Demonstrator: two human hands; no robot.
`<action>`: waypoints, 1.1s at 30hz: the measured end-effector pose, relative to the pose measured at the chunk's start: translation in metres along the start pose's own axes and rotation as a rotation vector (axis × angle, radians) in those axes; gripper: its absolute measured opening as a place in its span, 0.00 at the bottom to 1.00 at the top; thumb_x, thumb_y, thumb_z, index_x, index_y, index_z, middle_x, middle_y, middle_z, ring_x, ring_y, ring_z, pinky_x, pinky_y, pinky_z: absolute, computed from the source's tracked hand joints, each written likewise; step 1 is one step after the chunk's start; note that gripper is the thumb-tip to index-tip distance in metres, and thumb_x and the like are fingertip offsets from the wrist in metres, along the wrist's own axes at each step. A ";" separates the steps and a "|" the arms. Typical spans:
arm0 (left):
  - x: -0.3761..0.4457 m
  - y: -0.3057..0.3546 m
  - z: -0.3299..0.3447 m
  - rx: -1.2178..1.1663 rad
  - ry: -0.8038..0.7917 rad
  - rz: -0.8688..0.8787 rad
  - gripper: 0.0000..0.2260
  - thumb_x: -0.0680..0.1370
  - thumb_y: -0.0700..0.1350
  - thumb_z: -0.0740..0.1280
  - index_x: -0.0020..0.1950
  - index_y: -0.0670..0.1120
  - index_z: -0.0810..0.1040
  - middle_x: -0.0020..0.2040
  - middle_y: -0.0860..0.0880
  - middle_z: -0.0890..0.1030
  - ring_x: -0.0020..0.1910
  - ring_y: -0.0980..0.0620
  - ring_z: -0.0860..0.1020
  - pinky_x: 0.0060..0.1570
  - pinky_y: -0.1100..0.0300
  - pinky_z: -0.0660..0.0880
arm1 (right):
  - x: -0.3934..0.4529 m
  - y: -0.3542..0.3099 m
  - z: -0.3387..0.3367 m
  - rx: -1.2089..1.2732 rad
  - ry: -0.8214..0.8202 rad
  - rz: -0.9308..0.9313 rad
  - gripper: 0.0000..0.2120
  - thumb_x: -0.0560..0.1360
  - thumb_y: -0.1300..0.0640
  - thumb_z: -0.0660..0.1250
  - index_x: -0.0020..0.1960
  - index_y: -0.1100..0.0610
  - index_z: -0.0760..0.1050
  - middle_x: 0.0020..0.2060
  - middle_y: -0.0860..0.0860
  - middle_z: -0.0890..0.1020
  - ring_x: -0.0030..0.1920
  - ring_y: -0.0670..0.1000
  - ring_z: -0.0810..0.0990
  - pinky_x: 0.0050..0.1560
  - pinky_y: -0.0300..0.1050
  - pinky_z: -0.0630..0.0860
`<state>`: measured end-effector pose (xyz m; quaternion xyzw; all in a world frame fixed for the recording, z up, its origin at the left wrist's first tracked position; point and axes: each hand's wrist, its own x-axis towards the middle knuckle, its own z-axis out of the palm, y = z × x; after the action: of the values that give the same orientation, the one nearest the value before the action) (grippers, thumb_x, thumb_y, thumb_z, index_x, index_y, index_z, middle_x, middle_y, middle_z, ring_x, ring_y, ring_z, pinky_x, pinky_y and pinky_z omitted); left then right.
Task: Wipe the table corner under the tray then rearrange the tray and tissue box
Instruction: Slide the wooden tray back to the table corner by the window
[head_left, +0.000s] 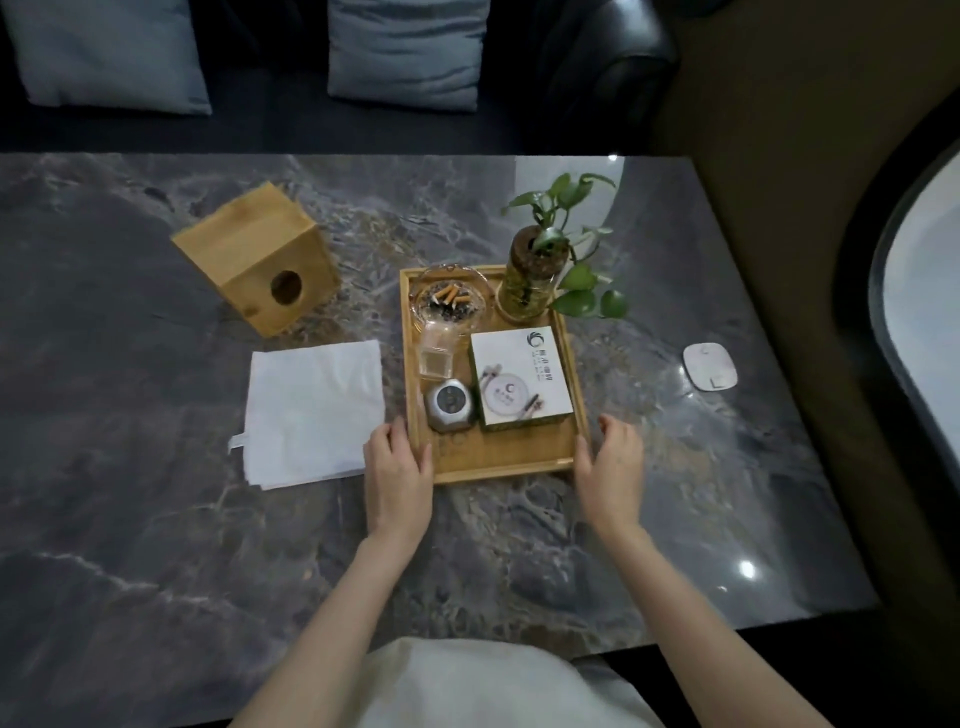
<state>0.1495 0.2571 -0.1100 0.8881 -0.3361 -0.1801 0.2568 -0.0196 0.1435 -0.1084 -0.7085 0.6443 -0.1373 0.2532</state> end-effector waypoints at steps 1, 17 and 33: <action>-0.002 0.000 0.005 0.021 -0.007 -0.013 0.18 0.76 0.41 0.64 0.63 0.34 0.69 0.56 0.35 0.73 0.55 0.39 0.73 0.57 0.49 0.72 | 0.002 0.004 0.001 -0.018 -0.045 0.019 0.16 0.77 0.58 0.62 0.62 0.64 0.70 0.57 0.60 0.74 0.59 0.58 0.71 0.60 0.51 0.68; 0.001 0.013 0.005 0.065 0.013 -0.141 0.09 0.78 0.39 0.59 0.52 0.34 0.74 0.49 0.36 0.75 0.45 0.40 0.75 0.44 0.50 0.72 | 0.019 0.006 -0.013 -0.188 -0.256 -0.123 0.09 0.79 0.56 0.56 0.49 0.62 0.70 0.49 0.57 0.76 0.48 0.57 0.76 0.45 0.51 0.72; 0.025 0.024 -0.001 -0.345 -0.077 -0.453 0.22 0.80 0.53 0.53 0.55 0.35 0.75 0.54 0.35 0.78 0.53 0.39 0.74 0.53 0.51 0.69 | 0.047 0.003 -0.016 0.514 -0.473 0.370 0.13 0.77 0.52 0.58 0.59 0.57 0.72 0.49 0.51 0.77 0.50 0.53 0.77 0.53 0.56 0.78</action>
<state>0.1553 0.2252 -0.0994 0.8762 -0.1032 -0.3211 0.3442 -0.0244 0.0947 -0.1028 -0.5058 0.6297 -0.0789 0.5843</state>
